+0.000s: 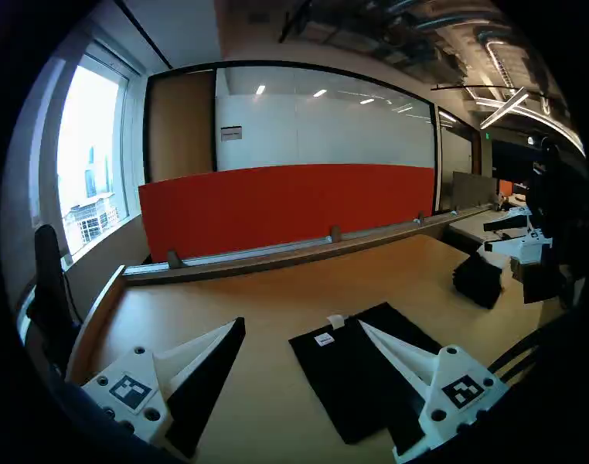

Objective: Fold towel

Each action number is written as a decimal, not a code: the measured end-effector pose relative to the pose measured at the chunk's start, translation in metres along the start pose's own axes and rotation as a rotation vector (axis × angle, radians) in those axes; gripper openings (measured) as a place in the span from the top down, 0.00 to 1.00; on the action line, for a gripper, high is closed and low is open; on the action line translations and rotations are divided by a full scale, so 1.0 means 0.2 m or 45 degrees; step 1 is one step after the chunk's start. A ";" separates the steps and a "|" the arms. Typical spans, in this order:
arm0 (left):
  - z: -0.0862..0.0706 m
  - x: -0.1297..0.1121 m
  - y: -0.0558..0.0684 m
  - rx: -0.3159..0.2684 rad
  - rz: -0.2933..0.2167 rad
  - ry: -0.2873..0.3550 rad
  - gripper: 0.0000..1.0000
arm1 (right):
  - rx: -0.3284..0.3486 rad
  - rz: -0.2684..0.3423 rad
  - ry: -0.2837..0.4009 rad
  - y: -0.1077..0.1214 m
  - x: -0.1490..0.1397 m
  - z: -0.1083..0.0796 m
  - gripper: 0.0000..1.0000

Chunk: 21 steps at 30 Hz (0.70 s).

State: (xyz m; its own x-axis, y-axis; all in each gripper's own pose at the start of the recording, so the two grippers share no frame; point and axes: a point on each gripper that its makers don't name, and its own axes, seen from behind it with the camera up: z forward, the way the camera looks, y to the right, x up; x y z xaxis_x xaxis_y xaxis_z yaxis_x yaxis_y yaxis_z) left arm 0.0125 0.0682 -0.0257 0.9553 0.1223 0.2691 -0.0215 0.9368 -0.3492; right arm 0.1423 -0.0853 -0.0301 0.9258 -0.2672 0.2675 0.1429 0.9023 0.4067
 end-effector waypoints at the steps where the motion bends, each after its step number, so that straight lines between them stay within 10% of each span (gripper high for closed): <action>1: 0.01 -0.01 0.01 -0.012 0.002 -0.006 0.02 | 0.010 -0.002 -0.009 -0.01 -0.02 0.00 0.00; 21: 0.15 -0.49 0.26 -0.201 0.102 -0.228 0.02 | 0.145 -0.048 -0.226 -0.15 -0.48 0.13 0.00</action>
State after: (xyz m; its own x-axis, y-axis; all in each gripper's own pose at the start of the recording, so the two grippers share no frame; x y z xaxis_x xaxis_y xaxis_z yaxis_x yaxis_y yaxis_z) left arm -0.0915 0.1137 -0.0440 0.8847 0.2635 0.3846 -0.0357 0.8607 -0.5078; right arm 0.0395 -0.0944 -0.0461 0.8430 -0.3643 0.3957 0.1262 0.8492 0.5128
